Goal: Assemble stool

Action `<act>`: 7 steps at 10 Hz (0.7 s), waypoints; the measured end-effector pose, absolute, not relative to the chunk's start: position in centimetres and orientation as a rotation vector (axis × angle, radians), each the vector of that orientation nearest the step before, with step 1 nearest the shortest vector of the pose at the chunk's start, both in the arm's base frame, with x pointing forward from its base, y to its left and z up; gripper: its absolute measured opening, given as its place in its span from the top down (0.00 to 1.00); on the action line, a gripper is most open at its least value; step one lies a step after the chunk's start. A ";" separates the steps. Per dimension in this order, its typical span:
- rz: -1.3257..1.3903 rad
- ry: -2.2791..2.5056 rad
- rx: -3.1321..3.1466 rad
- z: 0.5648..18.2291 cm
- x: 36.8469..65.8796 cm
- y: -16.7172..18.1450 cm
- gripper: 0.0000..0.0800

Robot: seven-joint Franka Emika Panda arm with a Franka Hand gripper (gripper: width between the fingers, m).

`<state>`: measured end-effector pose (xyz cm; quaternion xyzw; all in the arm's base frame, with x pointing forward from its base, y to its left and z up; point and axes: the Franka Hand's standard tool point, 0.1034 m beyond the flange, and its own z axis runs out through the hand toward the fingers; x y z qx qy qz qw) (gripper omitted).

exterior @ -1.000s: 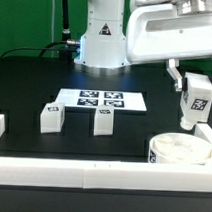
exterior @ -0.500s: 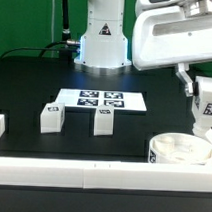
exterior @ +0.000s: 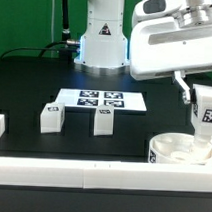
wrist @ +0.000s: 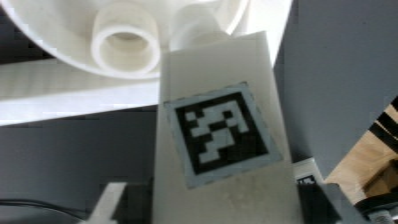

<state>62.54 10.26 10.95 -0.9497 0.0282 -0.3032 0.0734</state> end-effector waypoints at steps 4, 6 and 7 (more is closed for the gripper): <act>-0.908 0.078 -2.855 11.3 62.1 10.3 0.59; -0.909 0.073 -2.856 11.4 62.0 10.3 0.59; -0.909 0.072 -2.856 11.4 62.0 10.3 0.59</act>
Offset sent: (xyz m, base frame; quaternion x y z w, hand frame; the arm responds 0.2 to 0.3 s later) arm -0.0165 0.0032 0.0120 0.0108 -0.0255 0.0065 0.9996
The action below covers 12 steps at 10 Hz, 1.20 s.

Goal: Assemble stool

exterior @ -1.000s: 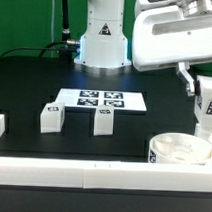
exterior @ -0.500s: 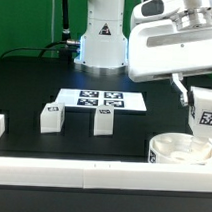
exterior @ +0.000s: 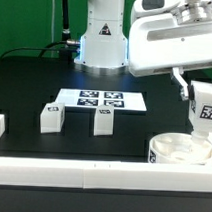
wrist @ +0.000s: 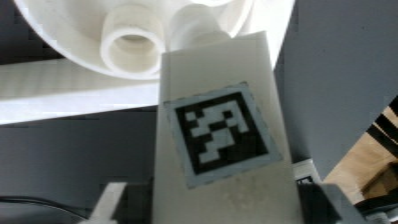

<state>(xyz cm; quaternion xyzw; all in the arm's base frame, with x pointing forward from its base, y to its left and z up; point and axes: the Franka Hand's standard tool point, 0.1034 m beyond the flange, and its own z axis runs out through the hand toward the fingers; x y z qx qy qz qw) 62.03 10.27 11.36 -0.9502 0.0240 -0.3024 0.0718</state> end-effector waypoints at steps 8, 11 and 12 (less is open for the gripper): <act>-0.869 0.063 -2.872 10.4 60.5 10.4 0.59; -0.859 0.049 -2.871 10.1 60.2 11.2 0.59; -0.859 0.045 -2.870 10.1 60.2 11.4 0.59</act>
Offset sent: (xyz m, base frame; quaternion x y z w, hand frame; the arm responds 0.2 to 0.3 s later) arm -0.0252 0.0054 0.0026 0.0186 -0.0370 0.0314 0.9986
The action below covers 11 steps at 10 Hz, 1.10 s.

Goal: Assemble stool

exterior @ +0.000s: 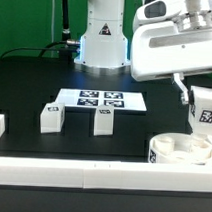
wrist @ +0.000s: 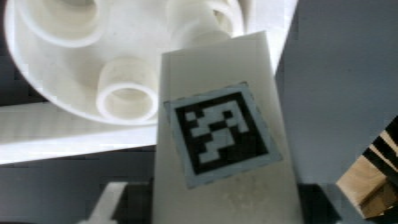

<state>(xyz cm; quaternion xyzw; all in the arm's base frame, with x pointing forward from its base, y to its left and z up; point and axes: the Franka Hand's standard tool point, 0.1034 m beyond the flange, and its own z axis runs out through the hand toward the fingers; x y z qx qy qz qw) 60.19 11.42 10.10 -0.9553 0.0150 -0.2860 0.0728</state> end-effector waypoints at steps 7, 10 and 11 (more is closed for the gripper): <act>-0.843 0.041 -2.875 9.3 60.0 11.5 0.59; -0.846 0.042 -2.874 9.0 59.9 11.6 0.59; -0.854 0.042 -2.872 9.0 59.9 11.5 0.59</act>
Offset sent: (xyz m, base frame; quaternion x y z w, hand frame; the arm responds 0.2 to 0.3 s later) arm -0.0021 0.0033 -0.0014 -0.0013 0.0031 0.0011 1.0000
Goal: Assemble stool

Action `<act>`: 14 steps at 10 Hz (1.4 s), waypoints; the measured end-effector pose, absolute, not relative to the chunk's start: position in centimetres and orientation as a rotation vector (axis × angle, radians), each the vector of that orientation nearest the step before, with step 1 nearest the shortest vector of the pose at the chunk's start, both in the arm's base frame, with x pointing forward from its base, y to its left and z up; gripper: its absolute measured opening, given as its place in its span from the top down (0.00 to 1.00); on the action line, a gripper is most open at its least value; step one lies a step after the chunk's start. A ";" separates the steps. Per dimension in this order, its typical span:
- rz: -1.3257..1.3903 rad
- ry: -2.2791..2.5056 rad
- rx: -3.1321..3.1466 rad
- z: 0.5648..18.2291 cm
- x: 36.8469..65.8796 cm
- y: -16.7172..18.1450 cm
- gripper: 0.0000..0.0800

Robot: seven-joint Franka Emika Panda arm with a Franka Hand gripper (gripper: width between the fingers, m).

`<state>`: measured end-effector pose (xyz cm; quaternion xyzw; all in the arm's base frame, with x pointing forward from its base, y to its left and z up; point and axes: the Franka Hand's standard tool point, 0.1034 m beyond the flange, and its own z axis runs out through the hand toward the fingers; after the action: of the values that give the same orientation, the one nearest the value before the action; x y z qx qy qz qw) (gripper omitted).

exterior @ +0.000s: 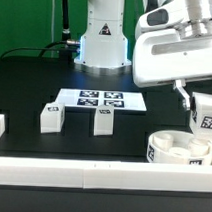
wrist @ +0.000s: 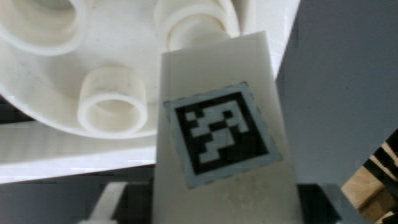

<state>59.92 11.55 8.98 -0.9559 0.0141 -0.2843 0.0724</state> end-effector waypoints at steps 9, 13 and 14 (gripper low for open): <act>-0.856 0.013 -2.878 8.9 59.9 11.5 0.20; -0.876 -0.031 -2.890 10.1 60.4 10.6 0.19; -0.870 -0.035 -2.892 10.8 60.5 10.6 0.19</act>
Offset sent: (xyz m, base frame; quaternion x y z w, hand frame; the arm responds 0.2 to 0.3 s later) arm -0.0049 -0.0077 -0.0119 -0.0189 0.0189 -0.0238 0.9994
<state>60.52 10.55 10.84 -0.9557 -0.0117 -0.2877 0.0608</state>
